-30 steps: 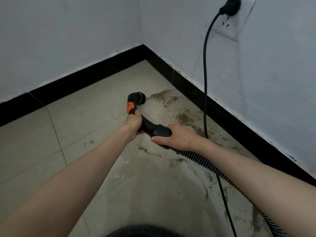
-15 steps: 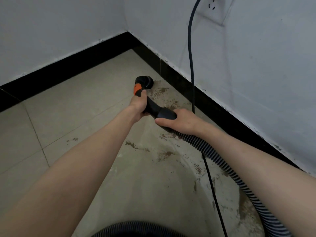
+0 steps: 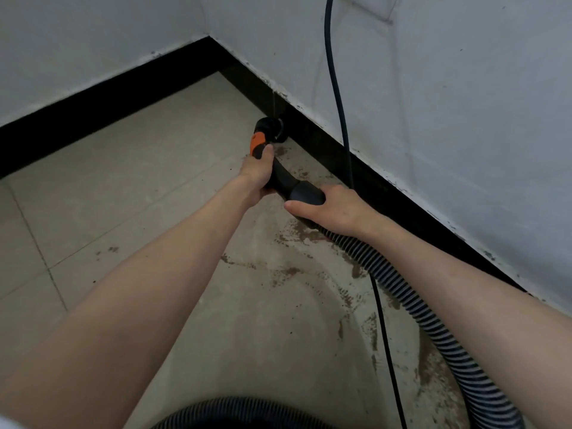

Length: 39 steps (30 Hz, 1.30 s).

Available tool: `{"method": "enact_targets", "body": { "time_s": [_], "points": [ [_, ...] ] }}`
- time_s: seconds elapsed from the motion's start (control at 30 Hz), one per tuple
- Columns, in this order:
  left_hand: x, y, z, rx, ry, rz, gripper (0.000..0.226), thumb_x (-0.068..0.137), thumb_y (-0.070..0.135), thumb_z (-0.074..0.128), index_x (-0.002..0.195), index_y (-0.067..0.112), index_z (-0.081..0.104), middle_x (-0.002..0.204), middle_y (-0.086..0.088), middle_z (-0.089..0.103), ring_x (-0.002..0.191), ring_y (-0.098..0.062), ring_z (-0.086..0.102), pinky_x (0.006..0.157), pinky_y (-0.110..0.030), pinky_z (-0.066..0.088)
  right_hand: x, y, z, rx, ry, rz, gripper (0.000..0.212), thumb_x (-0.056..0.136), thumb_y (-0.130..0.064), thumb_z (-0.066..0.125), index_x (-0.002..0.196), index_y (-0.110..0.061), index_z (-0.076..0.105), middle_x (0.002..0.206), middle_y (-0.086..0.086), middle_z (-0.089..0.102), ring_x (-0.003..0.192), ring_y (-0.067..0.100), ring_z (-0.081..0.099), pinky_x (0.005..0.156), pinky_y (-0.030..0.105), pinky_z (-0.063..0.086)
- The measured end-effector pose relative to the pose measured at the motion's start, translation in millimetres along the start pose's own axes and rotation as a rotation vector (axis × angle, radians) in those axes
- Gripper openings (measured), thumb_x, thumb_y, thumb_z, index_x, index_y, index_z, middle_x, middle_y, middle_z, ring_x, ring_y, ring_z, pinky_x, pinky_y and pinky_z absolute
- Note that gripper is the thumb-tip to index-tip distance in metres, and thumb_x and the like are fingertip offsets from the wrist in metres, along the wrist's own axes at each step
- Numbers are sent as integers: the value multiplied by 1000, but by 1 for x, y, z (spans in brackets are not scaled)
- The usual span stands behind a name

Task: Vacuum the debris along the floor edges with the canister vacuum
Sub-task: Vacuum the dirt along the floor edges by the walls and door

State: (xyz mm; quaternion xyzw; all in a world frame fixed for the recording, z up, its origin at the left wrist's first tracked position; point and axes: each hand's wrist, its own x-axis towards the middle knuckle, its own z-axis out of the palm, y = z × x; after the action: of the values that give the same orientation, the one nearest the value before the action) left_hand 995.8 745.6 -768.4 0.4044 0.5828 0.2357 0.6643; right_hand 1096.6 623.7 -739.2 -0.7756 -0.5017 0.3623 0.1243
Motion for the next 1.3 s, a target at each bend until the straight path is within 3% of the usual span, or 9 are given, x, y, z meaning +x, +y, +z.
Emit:
{"method": "enact_targets", "body": {
  "time_s": [0.23,0.43,0.6,0.67,0.73,0.87,1.13,1.3],
  "points": [
    [-6,3,-14,-45,-28,-5,48,101,32,42,136,-1,36,99,-7,55,87,-21,57,57,-28,48,-8,-16,4,39,16,-5,56,83,-66,58,102,-13,57,90,1,60,77,15,58,62,29,46],
    [-25,-2,-46,-114,18,-36,45,100,29,43,135,1,37,93,-7,54,81,-18,56,60,-30,49,-25,-32,19,-35,10,-66,56,82,-68,58,101,-16,53,83,-4,55,70,12,54,53,26,37],
    [-52,-1,-114,-214,165,-43,53,100,41,40,136,2,38,99,-7,53,87,-19,55,76,-32,48,-47,-71,41,-62,-78,-192,54,80,-68,60,104,-20,52,89,-1,60,77,17,60,61,31,49],
    [-67,-5,-146,-238,250,-43,60,99,47,38,138,2,37,111,-10,56,97,-23,57,82,-34,46,-59,-89,55,-106,-123,-264,52,81,-67,60,104,-20,51,90,0,60,78,17,60,63,33,50],
    [-87,-16,-175,-263,330,-59,63,98,50,36,140,3,35,126,-13,53,109,-25,55,85,-34,46,-71,-106,69,-136,-179,-317,51,82,-65,60,103,-19,51,91,0,60,80,19,60,64,33,49],
    [-126,-53,-218,-361,421,-149,57,100,46,35,140,4,33,127,-15,51,111,-29,52,85,-38,44,-89,-127,97,-233,-311,-397,51,81,-67,59,99,-20,50,91,0,59,80,18,58,63,32,46],
    [-185,-118,-248,-483,687,-200,56,101,39,34,145,5,27,137,-17,46,125,-32,47,94,-42,43,-118,-132,134,-416,-458,-565,51,82,-69,56,99,-22,47,90,-2,55,81,20,54,66,31,42],
    [-186,-134,-236,-462,651,-257,53,102,34,35,145,5,27,138,-18,45,125,-34,46,94,-44,44,-122,-116,133,-423,-508,-543,48,82,-69,56,98,-24,47,88,-3,55,80,19,55,66,31,43]
  ]
}}
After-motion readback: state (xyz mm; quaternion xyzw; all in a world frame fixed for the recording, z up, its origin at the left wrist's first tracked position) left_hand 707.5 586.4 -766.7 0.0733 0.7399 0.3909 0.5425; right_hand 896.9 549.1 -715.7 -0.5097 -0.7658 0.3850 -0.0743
